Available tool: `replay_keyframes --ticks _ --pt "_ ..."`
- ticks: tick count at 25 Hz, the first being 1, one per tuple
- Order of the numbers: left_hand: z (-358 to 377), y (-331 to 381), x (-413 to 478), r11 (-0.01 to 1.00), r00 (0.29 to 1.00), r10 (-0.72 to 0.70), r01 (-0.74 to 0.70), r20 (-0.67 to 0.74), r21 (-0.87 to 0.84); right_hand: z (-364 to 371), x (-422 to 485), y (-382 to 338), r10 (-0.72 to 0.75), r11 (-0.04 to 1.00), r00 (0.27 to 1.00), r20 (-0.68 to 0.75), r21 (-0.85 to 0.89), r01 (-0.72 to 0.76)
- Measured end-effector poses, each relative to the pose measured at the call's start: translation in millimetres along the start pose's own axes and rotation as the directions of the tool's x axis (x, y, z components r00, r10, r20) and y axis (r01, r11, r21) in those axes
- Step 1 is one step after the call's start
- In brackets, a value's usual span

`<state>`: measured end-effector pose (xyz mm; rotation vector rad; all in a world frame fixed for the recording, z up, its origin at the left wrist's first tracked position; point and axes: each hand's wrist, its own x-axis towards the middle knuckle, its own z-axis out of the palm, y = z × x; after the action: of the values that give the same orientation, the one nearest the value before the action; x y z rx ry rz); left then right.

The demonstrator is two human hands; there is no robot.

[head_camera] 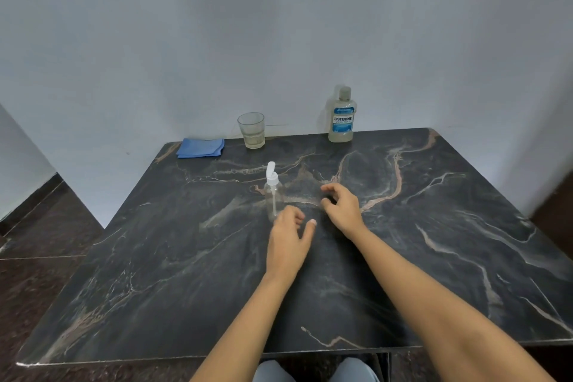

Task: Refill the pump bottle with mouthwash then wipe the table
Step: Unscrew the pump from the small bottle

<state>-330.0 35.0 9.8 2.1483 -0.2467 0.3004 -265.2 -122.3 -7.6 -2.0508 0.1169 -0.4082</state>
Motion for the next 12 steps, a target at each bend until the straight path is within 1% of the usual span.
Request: replay_keyframes --ticks 1,2,3,5,8,12 --pt "6 6 7 0.997 0.989 0.068 -0.073 0.130 0.039 -1 2 1 0.015 0.999 0.999 -0.033 0.042 -0.014" --pt "13 11 17 0.987 0.969 0.119 -0.140 0.218 0.084 -2 5 1 0.033 0.997 0.997 -0.073 0.075 -0.027" --pt "21 14 27 0.976 0.955 0.147 -0.183 0.259 0.119 -3 9 2 0.045 0.995 0.992 -0.115 0.095 -0.034" --pt "36 15 49 0.966 0.950 0.156 -0.204 0.269 0.161 -6 20 6 0.063 0.994 0.982 -0.181 0.096 -0.046" --pt "55 7 76 0.955 0.951 0.098 -0.172 0.294 0.240 -15 50 21 0.081 0.996 0.971 -0.225 0.065 -0.068" --pt "72 -6 95 0.937 0.977 0.049 -0.117 0.210 0.328 -29 99 38 0.107 0.994 0.959 -0.261 0.051 -0.097"
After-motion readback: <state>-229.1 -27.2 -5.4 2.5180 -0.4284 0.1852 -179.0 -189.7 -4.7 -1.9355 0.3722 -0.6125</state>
